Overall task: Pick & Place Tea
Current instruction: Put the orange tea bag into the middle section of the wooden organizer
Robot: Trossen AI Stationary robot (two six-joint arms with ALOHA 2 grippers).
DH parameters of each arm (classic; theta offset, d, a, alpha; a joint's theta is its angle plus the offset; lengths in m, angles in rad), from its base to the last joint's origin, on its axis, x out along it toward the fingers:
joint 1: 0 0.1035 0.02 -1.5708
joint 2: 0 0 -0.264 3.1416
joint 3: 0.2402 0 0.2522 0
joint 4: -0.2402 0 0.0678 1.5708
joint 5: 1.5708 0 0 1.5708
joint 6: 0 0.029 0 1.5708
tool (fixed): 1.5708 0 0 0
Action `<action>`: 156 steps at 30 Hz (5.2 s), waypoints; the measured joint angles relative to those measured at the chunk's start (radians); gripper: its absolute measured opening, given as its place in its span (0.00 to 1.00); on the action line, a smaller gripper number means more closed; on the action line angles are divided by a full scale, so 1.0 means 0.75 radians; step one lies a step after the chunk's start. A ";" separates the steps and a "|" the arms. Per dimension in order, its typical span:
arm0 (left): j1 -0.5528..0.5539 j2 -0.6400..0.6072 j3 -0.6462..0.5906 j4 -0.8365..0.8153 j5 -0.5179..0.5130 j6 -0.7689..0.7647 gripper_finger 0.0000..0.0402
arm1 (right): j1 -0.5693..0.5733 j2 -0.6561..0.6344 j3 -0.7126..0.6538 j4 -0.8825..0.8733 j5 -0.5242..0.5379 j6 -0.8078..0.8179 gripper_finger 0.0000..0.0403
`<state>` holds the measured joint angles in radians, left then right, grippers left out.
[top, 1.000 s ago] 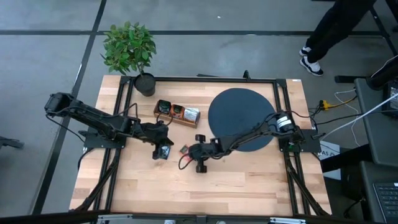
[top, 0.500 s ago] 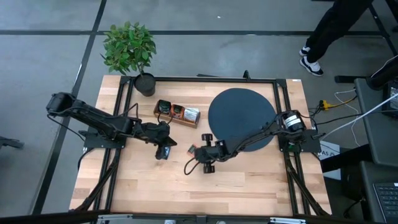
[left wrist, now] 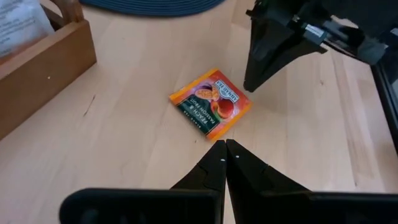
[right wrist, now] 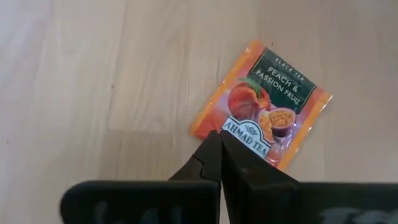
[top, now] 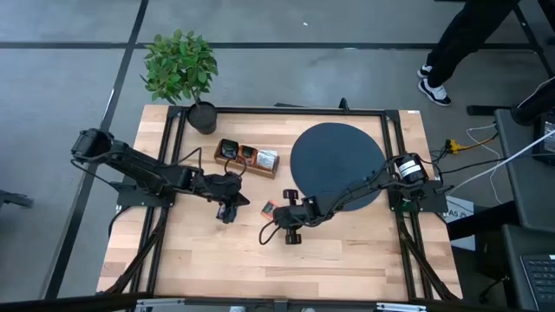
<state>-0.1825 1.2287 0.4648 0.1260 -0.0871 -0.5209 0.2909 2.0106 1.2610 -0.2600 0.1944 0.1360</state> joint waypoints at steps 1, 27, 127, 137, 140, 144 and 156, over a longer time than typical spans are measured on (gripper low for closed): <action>0.000 0.008 0.000 0.008 0.000 0.000 0.02 | 0.000 0.000 -0.011 0.018 0.002 0.007 0.00; 0.001 0.018 0.000 0.051 -0.062 -0.003 0.02 | -0.010 0.039 -0.074 0.128 0.003 0.026 0.00; 0.305 -0.004 0.728 -1.242 -0.029 0.666 0.01 | -0.026 -0.305 -0.726 1.112 -0.147 0.126 0.01; 0.537 0.028 0.763 -1.313 -0.011 1.125 0.01 | -0.026 -0.305 -0.755 1.173 -0.146 0.111 0.01; 0.585 0.039 0.763 -1.305 -0.006 1.194 0.01 | -0.027 -0.305 -0.755 1.185 -0.146 0.090 0.01; 0.613 0.071 0.763 -1.294 -0.009 1.279 0.01 | -0.039 -0.305 -0.755 1.207 -0.146 0.083 0.01; 0.614 0.262 0.763 -1.276 -0.078 1.500 0.01 | -0.074 -0.305 -0.755 1.235 -0.145 0.059 0.01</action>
<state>0.2779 1.4252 1.0374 -0.8308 -0.1455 0.6044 0.2356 1.7821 0.6949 0.6662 0.0858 0.1799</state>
